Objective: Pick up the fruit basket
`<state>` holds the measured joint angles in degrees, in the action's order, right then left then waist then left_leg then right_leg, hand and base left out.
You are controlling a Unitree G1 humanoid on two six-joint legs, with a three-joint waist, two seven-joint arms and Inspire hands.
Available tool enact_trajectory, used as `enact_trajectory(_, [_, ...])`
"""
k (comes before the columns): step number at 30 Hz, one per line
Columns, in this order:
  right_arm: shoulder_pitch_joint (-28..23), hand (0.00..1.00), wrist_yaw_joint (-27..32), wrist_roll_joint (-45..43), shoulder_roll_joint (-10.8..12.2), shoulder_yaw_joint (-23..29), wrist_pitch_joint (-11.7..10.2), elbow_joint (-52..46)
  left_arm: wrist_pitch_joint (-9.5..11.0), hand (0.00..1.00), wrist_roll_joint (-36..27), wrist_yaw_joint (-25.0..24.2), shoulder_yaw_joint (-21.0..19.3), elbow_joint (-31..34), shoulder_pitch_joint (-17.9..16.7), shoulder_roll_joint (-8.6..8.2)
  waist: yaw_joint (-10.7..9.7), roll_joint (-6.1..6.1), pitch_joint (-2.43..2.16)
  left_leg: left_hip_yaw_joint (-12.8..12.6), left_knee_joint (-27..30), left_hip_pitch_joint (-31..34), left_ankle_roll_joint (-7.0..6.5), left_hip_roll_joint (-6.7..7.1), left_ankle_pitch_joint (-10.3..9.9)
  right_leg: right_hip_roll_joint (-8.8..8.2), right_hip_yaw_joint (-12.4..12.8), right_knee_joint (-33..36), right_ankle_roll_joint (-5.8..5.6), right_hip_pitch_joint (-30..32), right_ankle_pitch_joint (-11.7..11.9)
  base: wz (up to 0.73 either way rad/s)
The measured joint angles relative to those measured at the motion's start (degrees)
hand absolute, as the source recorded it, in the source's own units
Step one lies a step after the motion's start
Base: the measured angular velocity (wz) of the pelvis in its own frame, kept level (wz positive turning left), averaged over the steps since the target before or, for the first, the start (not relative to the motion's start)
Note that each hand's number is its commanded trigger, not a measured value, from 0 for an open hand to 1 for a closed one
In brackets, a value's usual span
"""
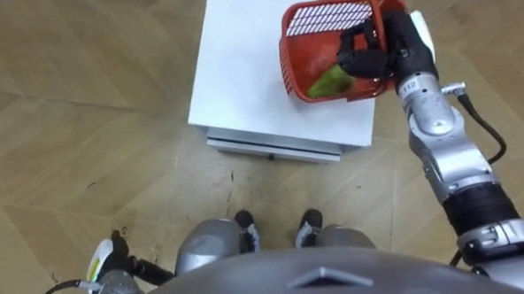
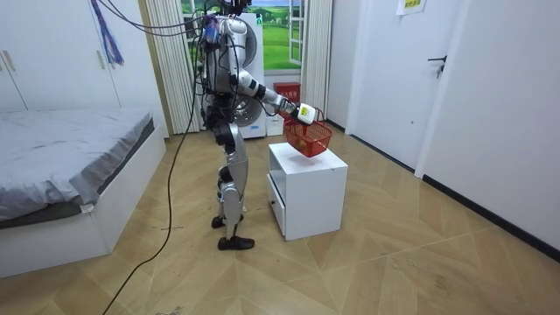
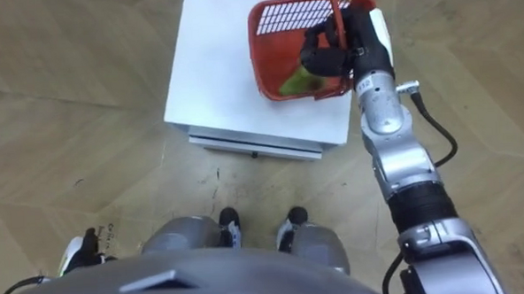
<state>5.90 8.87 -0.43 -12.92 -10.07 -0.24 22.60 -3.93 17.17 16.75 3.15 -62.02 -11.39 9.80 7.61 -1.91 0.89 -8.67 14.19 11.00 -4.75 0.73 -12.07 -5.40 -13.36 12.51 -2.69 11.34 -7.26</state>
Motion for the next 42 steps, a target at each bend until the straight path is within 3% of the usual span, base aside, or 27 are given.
enact_trajectory(7, [2.9,1.00,1.3,0.7,1.3,-0.5,-0.9,8.7,-0.3,0.00,-1.1,-1.5,1.9,-0.1,0.6,0.11,0.5,0.64,0.41,1.0,0.9,1.8,0.01,0.03,0.0,-0.48,-1.6,0.0,0.00,0.9,0.0,0.08])
enact_trajectory(8, [3.0,0.57,1.5,0.7,1.4,-0.5,-1.0,9.1,-0.4,0.00,-1.6,-1.6,2.1,0.1,0.6,0.19,0.5,0.76,0.49,1.0,1.0,1.9,0.01,0.03,0.0,-0.49,-1.8,0.0,0.01,0.9,0.0,0.08])
enact_trajectory(9, [3.4,0.57,2.0,0.8,1.6,-0.6,-1.6,10.9,-0.4,0.00,-1.9,-1.9,2.5,0.1,0.6,0.31,0.5,0.96,0.61,1.2,1.1,2.3,0.00,0.04,0.0,-0.49,-2.4,0.0,0.01,1.1,0.0,0.06])
enact_trajectory(10, [3.8,0.09,2.3,1.0,1.7,-0.5,-1.7,12.8,-0.3,0.00,-1.8,-2.0,2.6,0.2,0.6,0.33,0.5,1.03,0.60,1.2,1.2,2.7,0.00,0.04,0.0,-0.51,-2.5,0.0,0.03,1.4,0.0,0.05])
enact_trajectory(11, [3.8,0.12,2.5,1.0,1.7,-0.5,-1.7,13.3,-0.3,0.00,-1.8,-2.0,2.7,0.2,0.6,0.31,0.6,1.07,0.58,1.2,1.2,2.9,0.01,0.04,0.0,-0.50,-2.5,0.0,0.05,1.6,0.0,0.00])
enact_trajectory(12, [3.8,0.01,2.8,1.0,1.8,-0.6,-1.7,13.5,-0.3,0.00,-1.8,-2.1,2.7,0.0,0.6,0.31,0.6,1.23,0.68,1.3,1.3,3.3,0.01,0.03,0.0,-0.50,-2.6,0.0,0.09,1.9,0.1,0.00])
enact_trajectory(35, [4.6,0.00,4.1,-2.1,2.2,-3.0,-2.8,17.0,-0.4,0.00,-1.4,-2.3,3.9,0.9,0.5,0.22,0.4,1.31,0.50,1.3,1.6,3.1,0.01,0.03,0.0,-0.61,-2.6,0.2,0.11,1.7,0.1,0.00])
enact_trajectory(39, [3.6,0.00,3.1,-2.2,1.8,-3.2,-2.9,15.9,-0.4,0.00,-1.2,-2.4,3.8,1.3,0.4,0.26,0.2,0.65,-0.13,1.2,1.3,1.8,0.01,0.03,0.0,-0.59,-2.5,0.1,0.11,0.6,0.1,0.00])
enact_trajectory(42, [2.2,0.00,2.8,-2.2,1.8,-3.2,-3.1,14.5,-0.5,0.00,-1.2,-2.8,3.8,1.4,0.4,0.25,0.0,0.38,-0.29,1.1,1.0,0.4,0.01,0.03,0.0,-0.59,-2.5,0.0,0.10,-0.7,0.1,0.00])
